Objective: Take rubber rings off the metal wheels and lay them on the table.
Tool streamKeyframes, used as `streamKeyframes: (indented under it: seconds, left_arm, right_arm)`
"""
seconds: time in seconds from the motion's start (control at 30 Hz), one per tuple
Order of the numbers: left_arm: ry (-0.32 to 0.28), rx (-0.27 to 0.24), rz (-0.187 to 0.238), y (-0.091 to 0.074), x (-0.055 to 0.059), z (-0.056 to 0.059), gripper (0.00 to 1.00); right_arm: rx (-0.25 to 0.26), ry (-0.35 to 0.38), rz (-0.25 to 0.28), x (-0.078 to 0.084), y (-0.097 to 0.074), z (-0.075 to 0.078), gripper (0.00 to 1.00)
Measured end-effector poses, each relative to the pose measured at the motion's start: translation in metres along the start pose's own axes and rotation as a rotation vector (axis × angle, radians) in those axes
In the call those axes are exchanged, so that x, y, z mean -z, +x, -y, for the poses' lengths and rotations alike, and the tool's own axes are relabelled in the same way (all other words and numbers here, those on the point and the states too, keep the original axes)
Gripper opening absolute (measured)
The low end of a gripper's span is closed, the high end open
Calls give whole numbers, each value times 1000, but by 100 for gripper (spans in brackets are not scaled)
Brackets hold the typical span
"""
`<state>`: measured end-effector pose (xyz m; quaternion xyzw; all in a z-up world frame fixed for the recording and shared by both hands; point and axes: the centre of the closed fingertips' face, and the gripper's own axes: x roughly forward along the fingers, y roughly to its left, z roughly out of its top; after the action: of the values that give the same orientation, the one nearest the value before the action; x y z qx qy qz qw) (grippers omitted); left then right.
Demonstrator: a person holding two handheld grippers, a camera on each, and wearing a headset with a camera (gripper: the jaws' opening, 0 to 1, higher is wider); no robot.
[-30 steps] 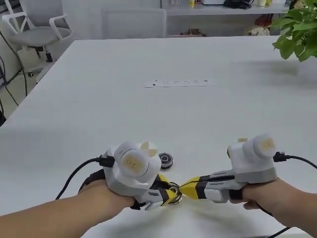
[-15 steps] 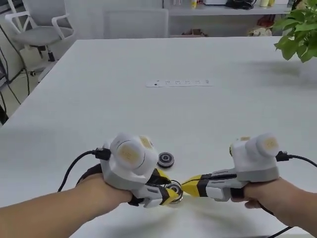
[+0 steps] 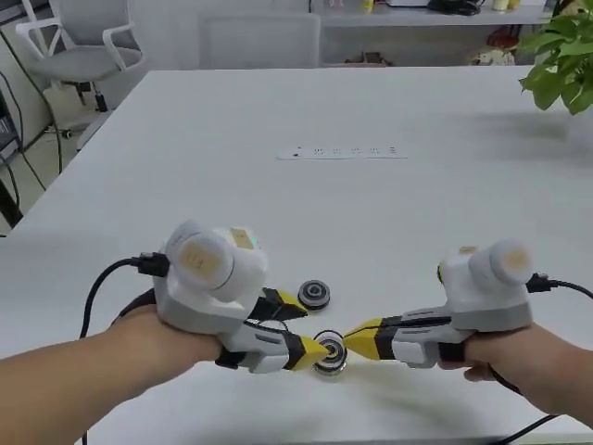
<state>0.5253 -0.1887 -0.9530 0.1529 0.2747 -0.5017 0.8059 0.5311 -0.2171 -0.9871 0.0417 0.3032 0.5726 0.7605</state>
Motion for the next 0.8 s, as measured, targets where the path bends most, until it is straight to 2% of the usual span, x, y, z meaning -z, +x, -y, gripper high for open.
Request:
streamKeyframes:
  seconds: [0.43, 0.8]
  left_arm:
    - [-16, -41, 43, -32, -5, -10, 45]
    - [-22, -84, 63, -54, -5, -18, 51]
  right_arm:
    - [-22, -14, 21, -20, 2, -8, 0]
    - [-33, -33, 42, -43, 16, -11, 0]
